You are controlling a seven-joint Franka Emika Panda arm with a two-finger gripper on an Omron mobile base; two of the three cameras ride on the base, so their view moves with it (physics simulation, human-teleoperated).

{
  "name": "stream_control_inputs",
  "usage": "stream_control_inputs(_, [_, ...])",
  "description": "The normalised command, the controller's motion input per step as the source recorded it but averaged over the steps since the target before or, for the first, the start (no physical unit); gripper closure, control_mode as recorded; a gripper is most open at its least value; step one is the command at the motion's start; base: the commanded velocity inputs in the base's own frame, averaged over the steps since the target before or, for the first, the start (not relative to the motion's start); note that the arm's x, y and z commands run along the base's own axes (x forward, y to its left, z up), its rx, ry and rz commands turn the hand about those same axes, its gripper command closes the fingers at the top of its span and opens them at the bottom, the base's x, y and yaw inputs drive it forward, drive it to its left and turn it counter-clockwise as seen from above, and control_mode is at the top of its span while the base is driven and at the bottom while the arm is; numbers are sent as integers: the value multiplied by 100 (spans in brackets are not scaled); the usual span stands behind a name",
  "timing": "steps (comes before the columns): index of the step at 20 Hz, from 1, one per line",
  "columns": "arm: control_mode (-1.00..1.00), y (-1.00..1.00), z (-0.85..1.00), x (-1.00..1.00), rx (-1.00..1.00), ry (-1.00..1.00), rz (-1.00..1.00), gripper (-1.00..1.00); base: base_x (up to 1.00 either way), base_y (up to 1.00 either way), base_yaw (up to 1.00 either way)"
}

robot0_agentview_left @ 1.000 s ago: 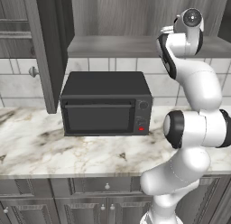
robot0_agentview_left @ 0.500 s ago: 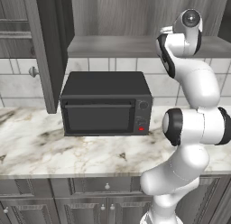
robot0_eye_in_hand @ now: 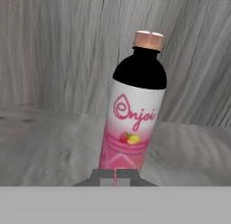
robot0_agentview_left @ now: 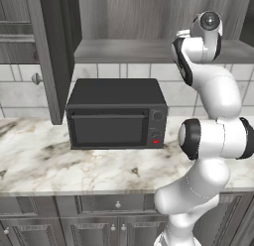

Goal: Sort all alcoholic drinks to one cabinet, and non-alcoholic drinks to the other.

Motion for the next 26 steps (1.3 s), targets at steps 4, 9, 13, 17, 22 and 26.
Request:
stream_control_inputs(4, [-100, -2, 0, -23, 0, -1, -1, -100, 0, 0, 0])
stream_control_inputs(9, [-100, 0, 0, -34, 0, -4, -1, -100, 0, 0, 0])
stream_control_inputs(13, [-100, 0, 0, -35, 0, -4, -1, -100, 0, 0, 0])
stream_control_inputs(17, [-100, 0, 0, -39, 0, -5, 0, -100, 0, 0, 0])
stream_control_inputs(22, [-100, 6, 0, -43, 0, -7, 0, -100, 0, 0, 0])
stream_control_inputs(26, [-100, 16, 0, -39, 0, -6, 0, -100, 0, 0, 0])
